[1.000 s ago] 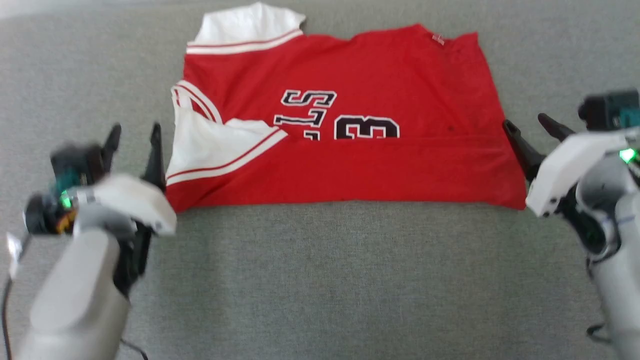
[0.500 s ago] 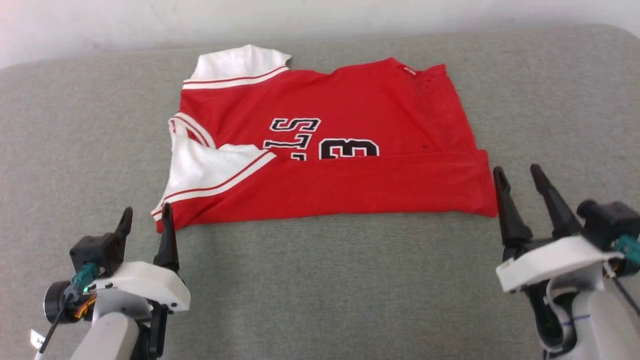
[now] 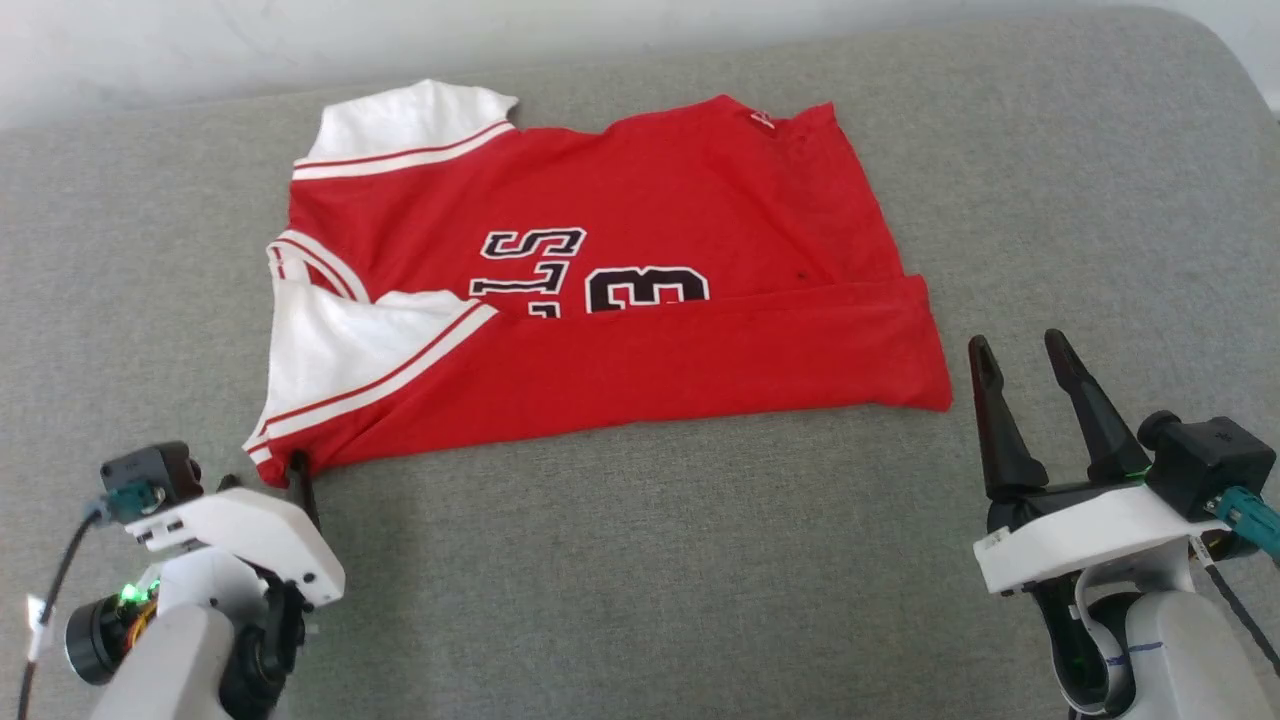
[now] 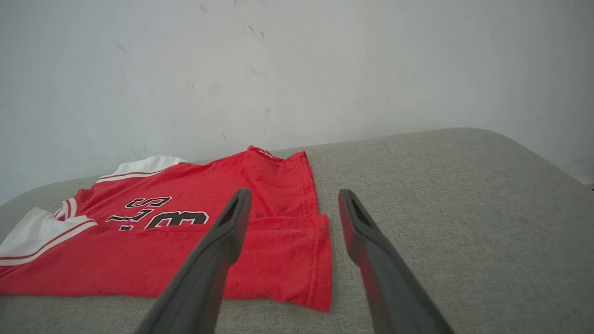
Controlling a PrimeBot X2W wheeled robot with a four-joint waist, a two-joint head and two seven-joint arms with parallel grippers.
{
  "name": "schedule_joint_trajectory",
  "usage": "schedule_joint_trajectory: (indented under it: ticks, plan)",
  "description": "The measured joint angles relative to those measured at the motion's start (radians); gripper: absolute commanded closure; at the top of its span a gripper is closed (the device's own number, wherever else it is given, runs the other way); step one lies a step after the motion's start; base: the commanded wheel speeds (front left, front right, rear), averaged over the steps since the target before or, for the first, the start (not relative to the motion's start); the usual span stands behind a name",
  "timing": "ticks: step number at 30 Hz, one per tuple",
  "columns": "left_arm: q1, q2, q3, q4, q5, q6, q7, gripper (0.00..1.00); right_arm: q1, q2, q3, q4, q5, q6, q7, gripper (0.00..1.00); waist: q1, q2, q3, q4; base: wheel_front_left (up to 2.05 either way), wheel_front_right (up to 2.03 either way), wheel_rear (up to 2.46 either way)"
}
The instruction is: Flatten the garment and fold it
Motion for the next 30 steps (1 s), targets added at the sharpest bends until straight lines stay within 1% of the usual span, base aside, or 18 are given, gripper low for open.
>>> schedule_joint_trajectory:
  ticks: [3, 4, 5, 6, 8, 14, 16, 19, 25, 27, 30]
  plan:
    - [-0.016, 0.011, 0.004, 0.0, -0.034, 0.01, 0.095, 0.0, -0.001, 0.001, 0.002, -0.004, -0.008, 0.0, 0.007, 0.0, -0.0001, 0.0, 0.01, -0.012, 0.0, 0.0, 0.0]
    - [-0.024, 0.02, 0.001, -0.002, -0.041, 0.01, 0.13, 0.51, -0.001, 0.001, 0.003, -0.004, -0.015, 0.0, 0.01, 0.0, -0.0002, 0.0, 0.012, -0.014, 0.0, 0.0, 0.0]
    - [-0.03, 0.032, -0.002, -0.008, -0.046, 0.01, 0.16, 0.85, -0.001, 0.001, 0.003, -0.006, -0.017, 0.0, 0.011, 0.0, -0.0002, 0.0, 0.015, -0.017, 0.0, 0.0, 0.0]
    - [-0.033, 0.04, -0.004, -0.019, -0.053, 0.009, 0.184, 1.0, -0.001, 0.002, 0.003, -0.007, -0.02, 0.0, 0.017, 0.0, -0.0001, 0.0, 0.017, -0.019, 0.0, 0.0, 0.0]
    - [-0.034, 0.046, -0.008, -0.04, -0.061, 0.002, 0.206, 1.0, -0.001, 0.002, 0.002, -0.009, -0.026, 0.0, 0.02, 0.0, 0.0, 0.0, 0.02, -0.02, 0.0, 0.0, 0.0]
    - [-0.033, 0.038, -0.022, -0.061, -0.061, -0.014, 0.196, 1.0, -0.017, 0.003, -0.029, 0.001, -0.077, 0.0, 0.021, 0.0, 0.0, 0.0, 0.02, -0.004, 0.0, 0.0, 0.0]
    - [-0.033, 0.034, -0.027, -0.06, -0.061, -0.02, 0.185, 1.0, -0.043, 0.003, -0.045, 0.029, -0.083, 0.0, 0.06, 0.0, 0.0, 0.0, 0.022, 0.004, 0.0, 0.0, 0.0]
    - [-0.035, 0.025, -0.035, -0.058, -0.057, -0.028, 0.164, 1.0, -0.092, 0.003, -0.067, 0.103, -0.083, 0.0, 0.18, 0.0, 0.0, 0.0, 0.026, 0.018, 0.0, 0.0, 0.0]
    - [-0.063, 0.007, -0.059, -0.045, -0.047, -0.047, 0.136, 1.0, -0.199, 0.004, -0.1, 0.239, -0.067, 0.0, 0.476, 0.0, 0.0, 0.0, 0.041, 0.05, 0.0, 0.0, 0.0]
    - [-0.072, 0.002, -0.064, -0.043, -0.046, -0.054, 0.131, 1.0, -0.221, 0.004, -0.108, 0.267, -0.081, 0.0, 0.569, 0.0, 0.0001, 0.0, 0.048, 0.06, 0.0, 0.0, 0.0]
    - [-0.085, -0.004, -0.07, -0.038, -0.042, -0.063, 0.121, 1.0, -0.252, 0.004, -0.111, 0.275, -0.103, 0.0, 0.674, 0.0, 0.0, 0.0, 0.061, 0.071, 0.0, 0.0, 0.0]
